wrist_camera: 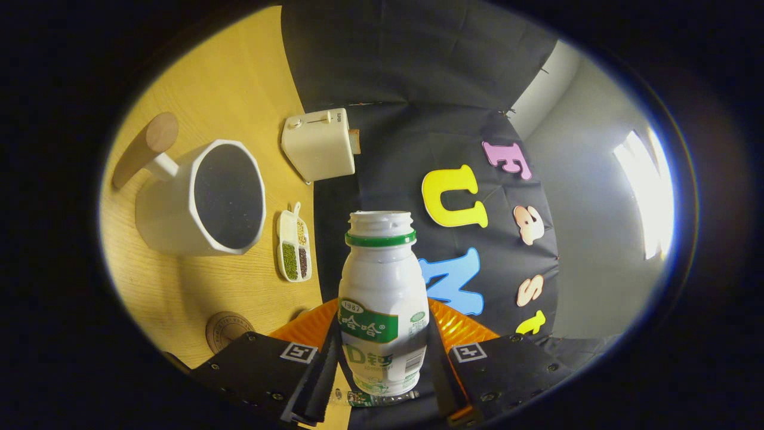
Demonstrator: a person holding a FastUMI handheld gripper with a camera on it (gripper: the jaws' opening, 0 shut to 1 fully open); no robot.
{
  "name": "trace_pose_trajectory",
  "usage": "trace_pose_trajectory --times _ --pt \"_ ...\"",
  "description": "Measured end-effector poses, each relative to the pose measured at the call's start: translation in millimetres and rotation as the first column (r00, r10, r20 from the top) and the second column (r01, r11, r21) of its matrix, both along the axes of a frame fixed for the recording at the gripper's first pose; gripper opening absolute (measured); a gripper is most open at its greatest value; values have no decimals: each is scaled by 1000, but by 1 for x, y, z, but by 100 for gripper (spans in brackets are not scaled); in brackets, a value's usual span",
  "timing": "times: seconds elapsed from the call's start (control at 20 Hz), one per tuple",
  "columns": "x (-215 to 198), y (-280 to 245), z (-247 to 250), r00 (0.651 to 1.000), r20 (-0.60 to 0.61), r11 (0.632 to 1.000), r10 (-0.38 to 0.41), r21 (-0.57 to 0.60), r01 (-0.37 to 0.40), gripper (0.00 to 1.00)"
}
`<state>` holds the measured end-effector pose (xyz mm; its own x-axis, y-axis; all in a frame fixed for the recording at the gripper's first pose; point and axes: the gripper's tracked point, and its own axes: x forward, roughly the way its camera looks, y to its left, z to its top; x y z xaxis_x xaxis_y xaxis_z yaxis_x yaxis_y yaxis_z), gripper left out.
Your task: Take the bottle from table, then pour the juice into the cup, finally place the bottle on the coaster
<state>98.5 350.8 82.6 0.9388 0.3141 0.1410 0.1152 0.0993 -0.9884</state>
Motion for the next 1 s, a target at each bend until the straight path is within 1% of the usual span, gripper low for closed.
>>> trace_pose_trajectory --times 0.5,1.0 --pt "4 5 0 998 56 994 15 -108 -9 67" --pt "4 10 1 997 79 988 24 -153 -12 67"
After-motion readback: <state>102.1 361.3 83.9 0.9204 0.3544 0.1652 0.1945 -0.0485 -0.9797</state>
